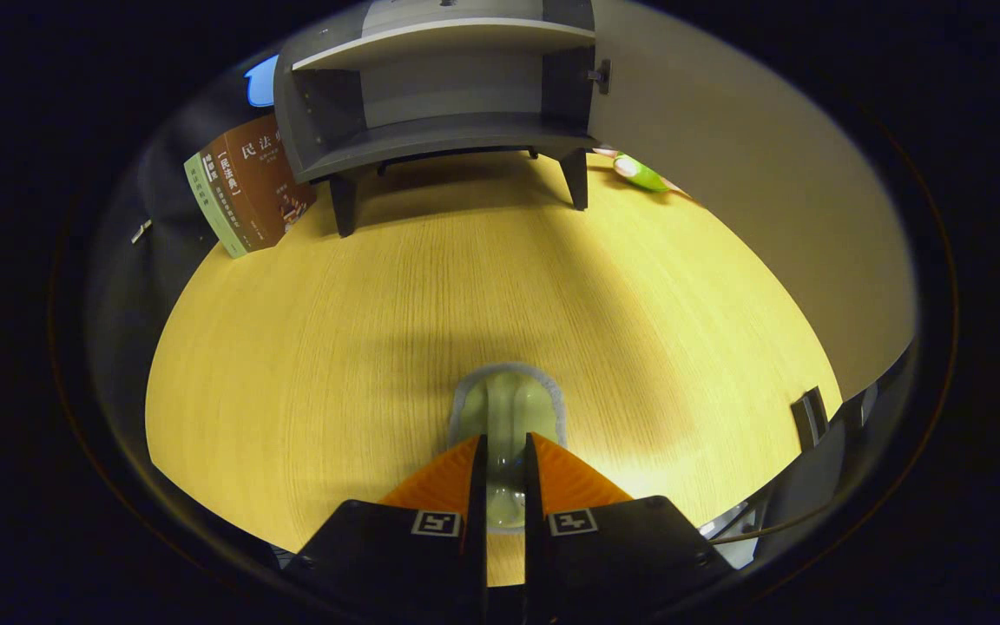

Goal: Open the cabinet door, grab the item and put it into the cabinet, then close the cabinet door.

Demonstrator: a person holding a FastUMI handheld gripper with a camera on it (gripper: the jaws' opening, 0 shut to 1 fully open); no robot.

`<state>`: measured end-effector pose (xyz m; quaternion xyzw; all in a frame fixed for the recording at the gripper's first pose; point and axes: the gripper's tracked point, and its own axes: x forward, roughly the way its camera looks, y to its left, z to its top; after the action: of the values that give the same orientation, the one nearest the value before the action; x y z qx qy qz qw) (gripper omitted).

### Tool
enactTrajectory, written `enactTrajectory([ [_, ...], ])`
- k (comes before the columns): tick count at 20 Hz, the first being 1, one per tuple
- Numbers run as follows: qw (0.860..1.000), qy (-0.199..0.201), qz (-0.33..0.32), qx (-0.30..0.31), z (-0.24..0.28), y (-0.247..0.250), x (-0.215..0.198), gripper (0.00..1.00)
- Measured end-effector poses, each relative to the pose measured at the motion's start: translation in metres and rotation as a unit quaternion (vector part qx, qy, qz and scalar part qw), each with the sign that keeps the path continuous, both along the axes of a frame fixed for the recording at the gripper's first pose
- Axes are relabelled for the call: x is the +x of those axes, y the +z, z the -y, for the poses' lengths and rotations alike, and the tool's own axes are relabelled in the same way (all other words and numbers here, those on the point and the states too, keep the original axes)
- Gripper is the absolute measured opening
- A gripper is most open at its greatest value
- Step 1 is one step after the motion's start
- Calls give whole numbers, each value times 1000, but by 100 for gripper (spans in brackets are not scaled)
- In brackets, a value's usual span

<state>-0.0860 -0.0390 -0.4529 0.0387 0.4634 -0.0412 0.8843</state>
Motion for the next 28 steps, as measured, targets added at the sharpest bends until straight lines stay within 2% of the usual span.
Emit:
enactTrajectory([
  [1, 1000, 7, 5, 5, -2, 5, 0, 15],
  [5, 998, 4, 28, 54, -11, 50, 5, 15],
  [10, 991, -17, 100, 91, -1, 155, 43, 15],
  [14, 981, 1, 177, 84, 4, 259, 101, 15],
  [19, 967, 20, 240, 81, 0, 351, 185, 15],
  [24, 956, 27, 279, 87, -19, 394, 276, 15],
  [28, 951, 28, 293, 93, -34, 386, 340, 15],
])
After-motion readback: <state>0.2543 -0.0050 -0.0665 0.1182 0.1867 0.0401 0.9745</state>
